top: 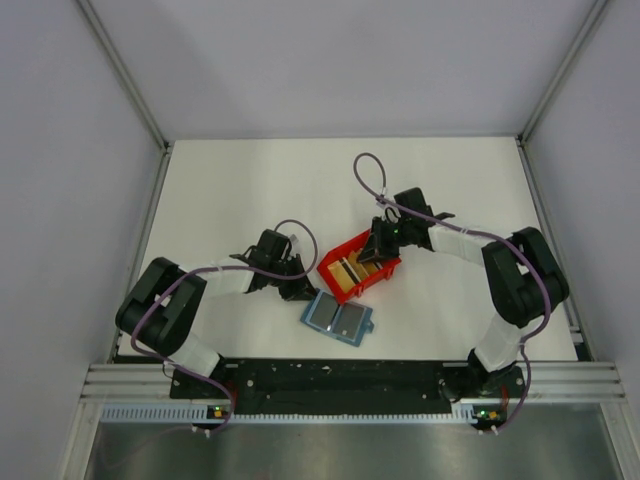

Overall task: Put the credit cards into the card holder
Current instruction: Pick up the credit card from the storage box.

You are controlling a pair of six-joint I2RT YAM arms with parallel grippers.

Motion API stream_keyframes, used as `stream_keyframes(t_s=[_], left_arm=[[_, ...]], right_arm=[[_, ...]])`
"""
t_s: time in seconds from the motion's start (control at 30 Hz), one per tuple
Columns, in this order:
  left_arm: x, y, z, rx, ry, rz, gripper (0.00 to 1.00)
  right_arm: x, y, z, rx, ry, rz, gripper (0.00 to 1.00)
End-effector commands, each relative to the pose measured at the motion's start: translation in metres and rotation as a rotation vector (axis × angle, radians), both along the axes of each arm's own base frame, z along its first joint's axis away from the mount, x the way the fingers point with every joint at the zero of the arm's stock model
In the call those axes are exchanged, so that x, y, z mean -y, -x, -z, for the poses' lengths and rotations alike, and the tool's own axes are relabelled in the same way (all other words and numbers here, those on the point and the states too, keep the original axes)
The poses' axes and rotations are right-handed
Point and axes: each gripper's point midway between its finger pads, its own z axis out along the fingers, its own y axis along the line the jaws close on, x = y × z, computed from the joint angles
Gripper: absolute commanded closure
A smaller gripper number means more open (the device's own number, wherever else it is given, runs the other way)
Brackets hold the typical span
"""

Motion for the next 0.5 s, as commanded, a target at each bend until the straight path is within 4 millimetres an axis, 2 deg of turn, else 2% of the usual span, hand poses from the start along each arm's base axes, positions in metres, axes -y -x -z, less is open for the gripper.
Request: stream_keyframes(t_s=[0.0,0.13,0.23,0.33,0.47], left_arm=[[-0.018,0.004,0.027,-0.024,-0.122,-0.021,1.0],[-0.018,0.003,0.026,-0.021,-0.12,-0.019,1.0],[-0.019,0.004,0.027,-0.026,-0.122,-0.021,1.0],[-0.018,0.003,0.026,-0.023,-0.119,-0.018,1.0],[-0.019,0.005,0.027,-0.026,-0.121,-0.021,1.0]], right_arm=[[-0.004,0.001,-0.021,0.046,-0.05,-0.019,1.0],[-0.012,0.002,-0.042,0.065,-0.126,-0.042,1.0],[-0.015,0.003,-0.045,0.061,-0.141,-0.052,1.0],[-0.012,0.003,-0.037,0.05,-0.113,-0.038,1.0],[0.003,-0.003,-0.017,0.082,0.054,0.001,1.0]])
